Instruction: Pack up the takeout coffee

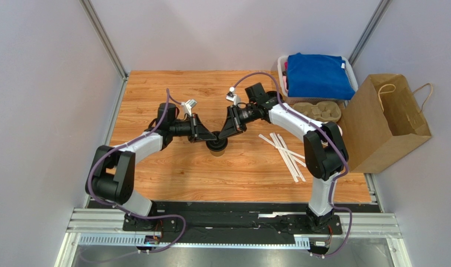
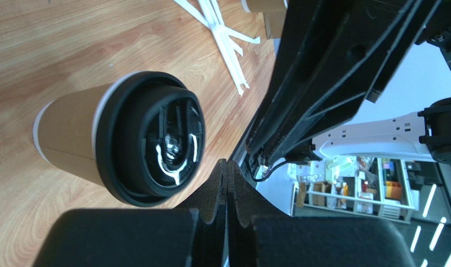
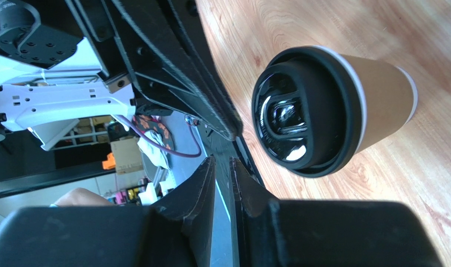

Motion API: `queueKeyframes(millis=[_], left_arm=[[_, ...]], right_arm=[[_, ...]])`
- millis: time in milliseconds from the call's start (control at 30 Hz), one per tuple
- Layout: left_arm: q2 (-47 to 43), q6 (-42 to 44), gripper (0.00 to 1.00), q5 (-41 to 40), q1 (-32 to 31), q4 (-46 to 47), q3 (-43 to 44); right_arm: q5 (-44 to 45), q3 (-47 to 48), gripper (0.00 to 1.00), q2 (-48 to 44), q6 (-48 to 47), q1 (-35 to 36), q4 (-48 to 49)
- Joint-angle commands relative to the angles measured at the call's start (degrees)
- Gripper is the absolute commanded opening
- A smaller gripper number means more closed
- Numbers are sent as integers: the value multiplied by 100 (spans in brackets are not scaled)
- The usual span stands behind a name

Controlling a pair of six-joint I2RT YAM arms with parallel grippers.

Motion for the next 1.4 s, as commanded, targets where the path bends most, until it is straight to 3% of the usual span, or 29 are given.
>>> queueKeyframes(millis=[0,333,800,1367], left_arm=[[457,-172,0,270,2,485,317],[1204,-199,0,332,2,600,300],[1705,196,0,77,64,28,326],[2276,874,0,-310,327,-649,308]], right_arm=[[-168,-12,18,267,337,-40,430],[315,-90,14,821,495,-163,264],[1255,235,13,1445,-331,-225,-791],[1546,41,11,1990,-314,-339,-756]])
